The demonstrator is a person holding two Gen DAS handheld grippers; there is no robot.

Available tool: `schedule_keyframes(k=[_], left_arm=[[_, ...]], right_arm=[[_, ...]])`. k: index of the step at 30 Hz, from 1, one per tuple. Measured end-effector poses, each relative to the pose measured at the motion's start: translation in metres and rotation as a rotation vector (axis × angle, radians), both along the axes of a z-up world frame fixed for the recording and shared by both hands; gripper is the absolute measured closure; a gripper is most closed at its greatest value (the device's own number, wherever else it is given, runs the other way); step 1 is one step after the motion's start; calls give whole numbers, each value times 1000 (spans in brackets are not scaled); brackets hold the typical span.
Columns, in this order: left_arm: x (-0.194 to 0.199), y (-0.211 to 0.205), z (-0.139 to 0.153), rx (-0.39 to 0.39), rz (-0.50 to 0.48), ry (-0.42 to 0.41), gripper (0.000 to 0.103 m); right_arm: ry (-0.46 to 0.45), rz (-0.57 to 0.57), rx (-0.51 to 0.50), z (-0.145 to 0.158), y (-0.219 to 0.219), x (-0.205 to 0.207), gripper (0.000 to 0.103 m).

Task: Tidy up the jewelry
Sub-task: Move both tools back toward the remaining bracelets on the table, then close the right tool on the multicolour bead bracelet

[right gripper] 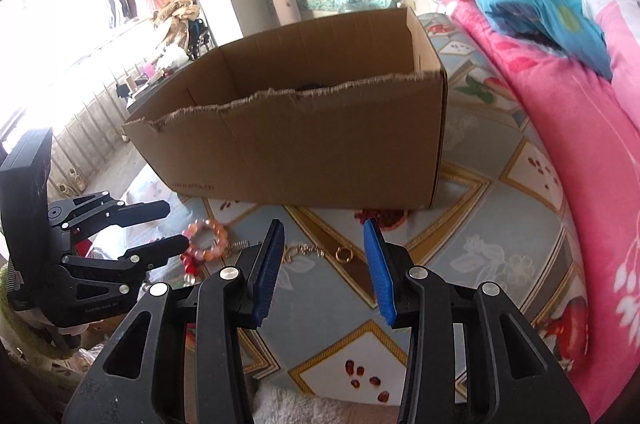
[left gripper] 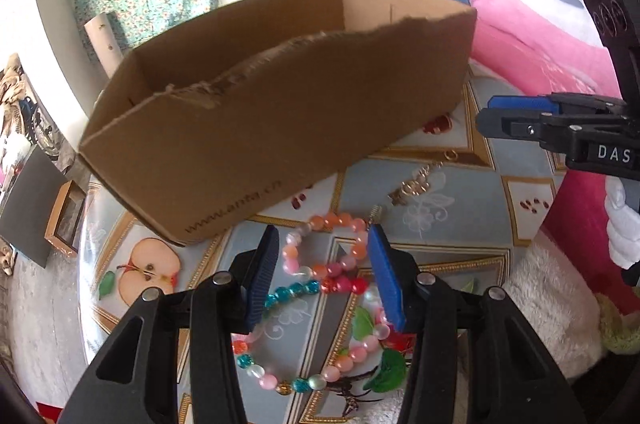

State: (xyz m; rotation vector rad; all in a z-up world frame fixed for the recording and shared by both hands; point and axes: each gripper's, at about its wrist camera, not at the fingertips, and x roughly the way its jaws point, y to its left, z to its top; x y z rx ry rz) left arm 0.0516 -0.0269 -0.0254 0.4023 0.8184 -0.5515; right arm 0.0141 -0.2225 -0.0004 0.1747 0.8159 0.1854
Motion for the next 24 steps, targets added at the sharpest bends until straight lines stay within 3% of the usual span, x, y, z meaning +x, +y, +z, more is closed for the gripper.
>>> schedule_keyframes(k=[8,24], left_arm=[[18,-11,-19,111,27,52,58],[47,6,-12,49,116,28,58]], right_arm=[[50,-8,53,-17,1,-6,63],[60,8,21,-27,3,-8,63]])
